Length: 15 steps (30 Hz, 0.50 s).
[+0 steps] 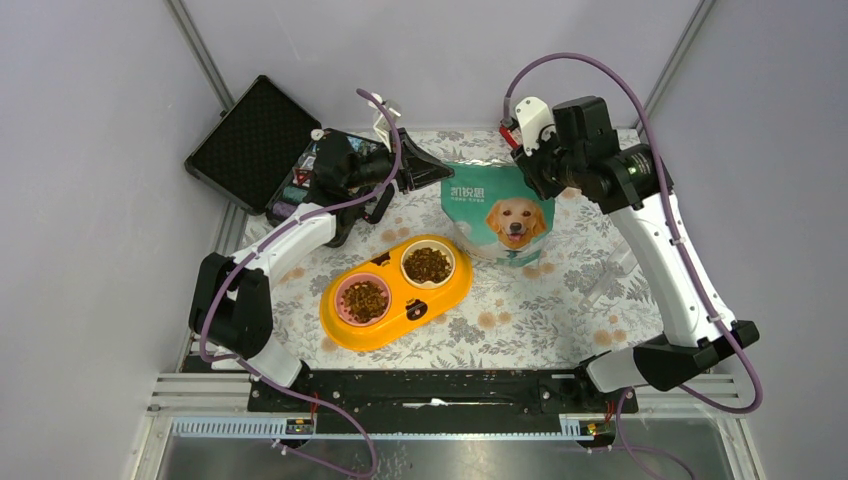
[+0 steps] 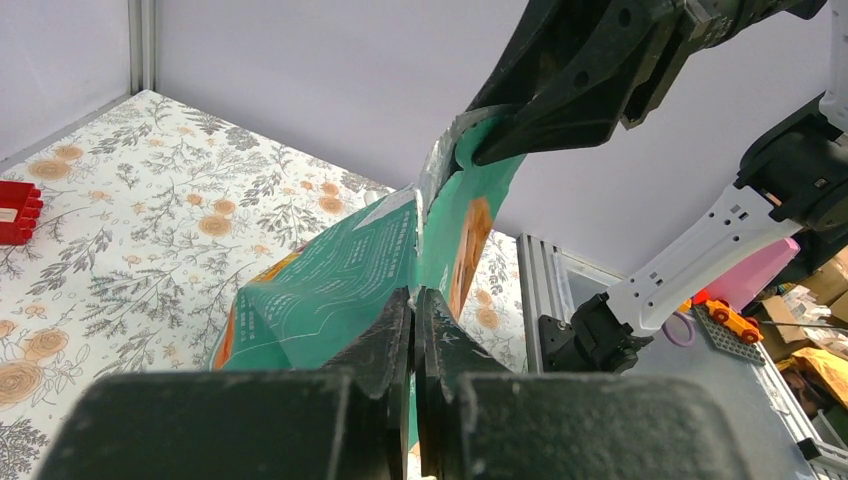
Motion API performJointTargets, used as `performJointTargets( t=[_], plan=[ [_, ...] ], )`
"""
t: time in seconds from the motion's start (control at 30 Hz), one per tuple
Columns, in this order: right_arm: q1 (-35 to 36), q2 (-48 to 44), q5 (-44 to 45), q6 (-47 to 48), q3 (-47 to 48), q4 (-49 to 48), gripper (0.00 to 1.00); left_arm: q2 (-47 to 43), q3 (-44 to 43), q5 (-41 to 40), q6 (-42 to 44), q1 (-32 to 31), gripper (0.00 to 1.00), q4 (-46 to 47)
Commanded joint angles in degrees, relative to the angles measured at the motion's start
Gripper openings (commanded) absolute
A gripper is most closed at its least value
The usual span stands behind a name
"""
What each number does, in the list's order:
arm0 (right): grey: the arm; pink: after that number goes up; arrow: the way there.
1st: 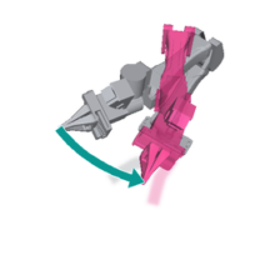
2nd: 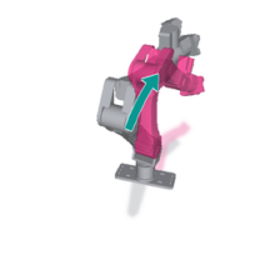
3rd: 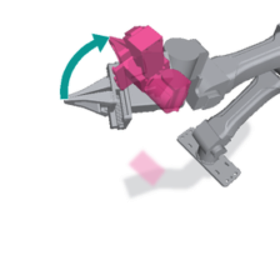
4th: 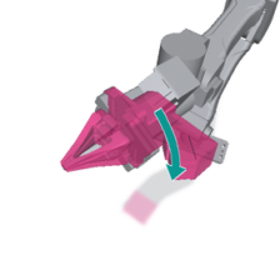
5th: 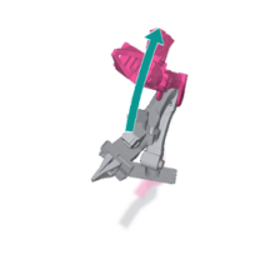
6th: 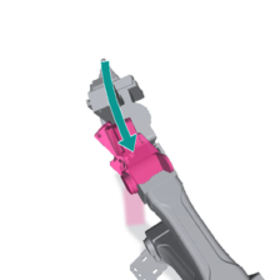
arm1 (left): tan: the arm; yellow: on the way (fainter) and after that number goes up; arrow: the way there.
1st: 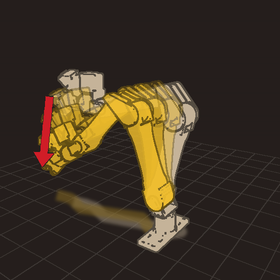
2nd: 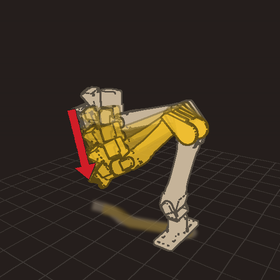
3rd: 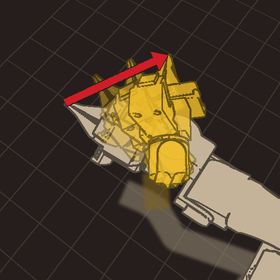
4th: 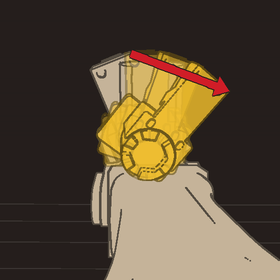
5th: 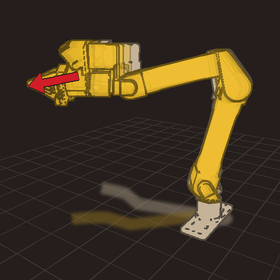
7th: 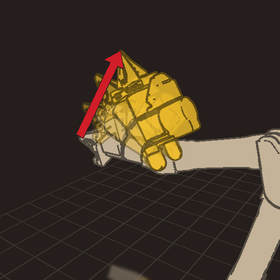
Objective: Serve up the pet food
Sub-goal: Close the pet food bag at the center of the board.
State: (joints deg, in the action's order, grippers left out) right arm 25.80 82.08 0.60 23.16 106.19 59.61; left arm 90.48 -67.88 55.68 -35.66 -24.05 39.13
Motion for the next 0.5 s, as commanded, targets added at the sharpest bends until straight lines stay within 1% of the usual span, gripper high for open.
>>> performJointTargets(
  t=[0.0,0.03,0.07,0.27,0.3,0.37,0.4,0.43,0.47],
  plan=[
    [-2.93,-2.43,6.38,-0.04,1.08,-0.35,0.16,-5.58,-2.88,-0.28,-0.89,1.47,0.0,7.97],
    [-3.23,-2.59,6.31,-0.23,0.61,-0.56,0.02,-5.57,-2.92,-0.38,-0.98,1.43,0.0,8.04],
    [-3.48,-2.81,6.22,-0.61,0.3,-0.82,0.0,-5.57,-2.92,-0.4,-1.03,1.38,0.0,8.06],
    [-4.75,-4.54,3.67,-1.53,-0.7,-1.26,0.0,-5.6,-3.12,-0.38,-0.85,1.38,0.0,7.82],
    [-4.83,-4.52,4.18,-1.88,-0.5,-1.08,0.02,-5.62,-3.13,-0.37,-0.74,1.38,0.0,7.7],
    [-5.05,-4.31,4.86,-2.06,-0.23,-0.32,0.4,-5.49,-3.35,-0.39,-0.92,1.37,0.0,7.67],
    [-5.04,-4.46,5.42,-2.11,-0.62,-0.37,0.48,-5.49,-3.44,-0.45,-0.95,1.3,0.0,7.69],
    [-5.11,-4.62,6.02,-2.4,-0.9,-0.41,0.51,-5.46,-3.48,-0.48,-0.99,1.29,0.0,7.69],
    [-5.19,-4.71,6.59,-2.68,-1.02,-0.38,0.51,-5.48,-3.52,-0.48,-0.99,1.29,0.0,7.66]
  ],
)
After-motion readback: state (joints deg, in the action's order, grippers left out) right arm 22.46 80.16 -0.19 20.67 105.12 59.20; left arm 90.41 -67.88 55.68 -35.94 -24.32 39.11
